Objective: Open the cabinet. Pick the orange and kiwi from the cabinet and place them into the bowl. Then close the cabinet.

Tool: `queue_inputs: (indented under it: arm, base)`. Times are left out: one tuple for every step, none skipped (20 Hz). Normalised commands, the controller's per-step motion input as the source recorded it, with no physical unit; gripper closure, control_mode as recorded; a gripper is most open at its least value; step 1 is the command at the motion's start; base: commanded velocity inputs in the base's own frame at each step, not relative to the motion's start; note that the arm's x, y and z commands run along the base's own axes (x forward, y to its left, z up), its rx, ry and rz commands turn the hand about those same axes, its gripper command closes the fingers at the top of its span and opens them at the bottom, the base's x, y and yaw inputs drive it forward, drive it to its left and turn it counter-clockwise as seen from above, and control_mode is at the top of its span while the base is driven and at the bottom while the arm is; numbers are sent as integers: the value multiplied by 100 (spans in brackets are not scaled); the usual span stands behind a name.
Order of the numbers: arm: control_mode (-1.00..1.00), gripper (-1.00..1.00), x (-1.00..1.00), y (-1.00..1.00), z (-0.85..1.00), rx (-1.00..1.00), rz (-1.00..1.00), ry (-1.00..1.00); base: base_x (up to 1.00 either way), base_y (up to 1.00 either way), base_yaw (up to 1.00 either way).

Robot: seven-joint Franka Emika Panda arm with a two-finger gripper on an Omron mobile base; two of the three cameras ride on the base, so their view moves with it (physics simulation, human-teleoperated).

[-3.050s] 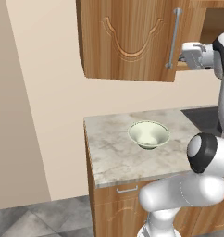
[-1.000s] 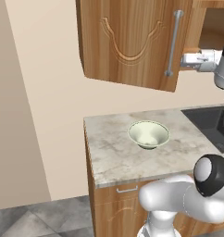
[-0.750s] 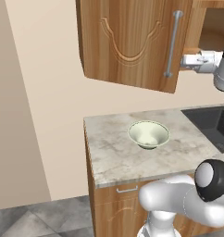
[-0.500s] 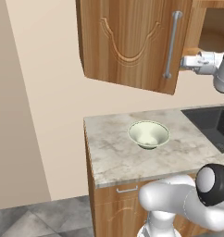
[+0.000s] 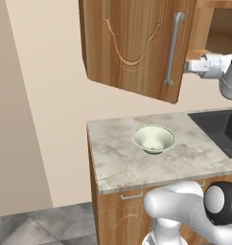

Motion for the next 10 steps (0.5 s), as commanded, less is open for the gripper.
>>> queue_inputs:
  arm:
    - [-100, 100, -59, 77, 41, -4, 7, 0]
    - [-100, 100, -61, 77, 42, -4, 7, 0]
    - [-100, 100, -64, 76, 42, -4, 7, 0]
    - [-100, 100, -64, 75, 41, -4, 7, 0]
    - [-100, 100, -59, 74, 38, -3, 7, 0]
    - [-100, 100, -45, 71, 34, -2, 5, 0]
    - [-100, 100, -37, 71, 30, -2, 4, 0]
    - [-100, 100, -33, 71, 26, -1, 3, 0]
    - [-100, 100, -31, 76, 24, -2, 3, 0]
    - [-100, 100, -31, 78, 20, -2, 3, 0]
  base:
    - [0, 0, 0]
    - [0, 0, 0]
    - [0, 0, 0]
    - [0, 0, 0]
    - [0, 0, 0]
    - [0, 0, 0]
    - [0, 0, 0]
    - [0, 0, 0]
    - [0, 0, 0]
    - [0, 0, 0]
